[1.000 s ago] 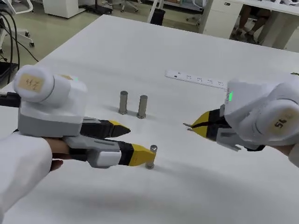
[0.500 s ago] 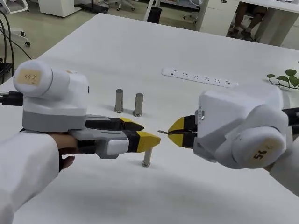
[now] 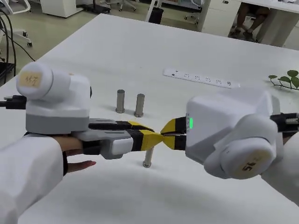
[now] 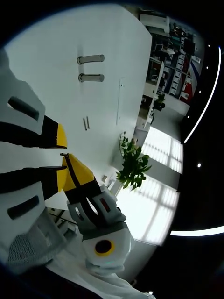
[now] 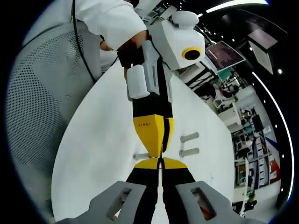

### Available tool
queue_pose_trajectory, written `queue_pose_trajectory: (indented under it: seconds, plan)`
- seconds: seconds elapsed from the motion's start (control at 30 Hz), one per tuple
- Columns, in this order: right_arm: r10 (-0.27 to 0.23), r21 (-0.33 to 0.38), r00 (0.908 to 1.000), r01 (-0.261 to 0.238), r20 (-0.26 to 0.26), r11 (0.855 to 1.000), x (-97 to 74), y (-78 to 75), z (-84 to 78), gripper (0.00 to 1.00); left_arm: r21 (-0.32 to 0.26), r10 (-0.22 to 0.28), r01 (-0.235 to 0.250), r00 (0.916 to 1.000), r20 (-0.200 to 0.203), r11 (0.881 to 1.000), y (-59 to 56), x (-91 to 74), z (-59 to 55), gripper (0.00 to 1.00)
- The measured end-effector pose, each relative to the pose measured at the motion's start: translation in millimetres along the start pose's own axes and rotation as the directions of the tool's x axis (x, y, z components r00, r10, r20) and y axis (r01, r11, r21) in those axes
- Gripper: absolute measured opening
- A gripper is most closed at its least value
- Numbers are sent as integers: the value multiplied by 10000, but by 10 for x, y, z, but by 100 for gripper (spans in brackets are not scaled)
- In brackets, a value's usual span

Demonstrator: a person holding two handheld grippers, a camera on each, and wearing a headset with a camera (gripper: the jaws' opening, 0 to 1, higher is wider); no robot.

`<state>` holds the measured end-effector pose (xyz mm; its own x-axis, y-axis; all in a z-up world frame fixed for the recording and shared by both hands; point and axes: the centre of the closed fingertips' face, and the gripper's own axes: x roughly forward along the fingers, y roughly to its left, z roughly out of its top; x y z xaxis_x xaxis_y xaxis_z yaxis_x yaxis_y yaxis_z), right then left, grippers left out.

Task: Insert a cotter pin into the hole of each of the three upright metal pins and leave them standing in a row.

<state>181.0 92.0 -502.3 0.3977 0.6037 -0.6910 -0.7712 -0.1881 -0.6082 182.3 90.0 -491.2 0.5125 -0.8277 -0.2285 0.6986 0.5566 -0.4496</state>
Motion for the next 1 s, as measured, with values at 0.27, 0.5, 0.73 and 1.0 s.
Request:
queue_pose_trajectory:
  seconds: [0.27,0.5,0.73,1.0]
  plan:
    - [39,-24,10000,-39,8,10000,-4,12,12,0,36,13,-13,10000,-45,10000,3,2,-10,4]
    - [26,5,10000,-26,65,10000,-24,6,31,0,-13,92,-93,9999,-74,10000,15,5,-21,0]
    - [-12,-55,10000,13,74,10000,-21,-5,50,0,418,157,-154,9999,-72,9990,16,-10,-18,0]
    - [1,-262,10000,1,100,9997,-24,5,60,0,667,275,-267,9996,-117,9974,13,-18,-19,0]
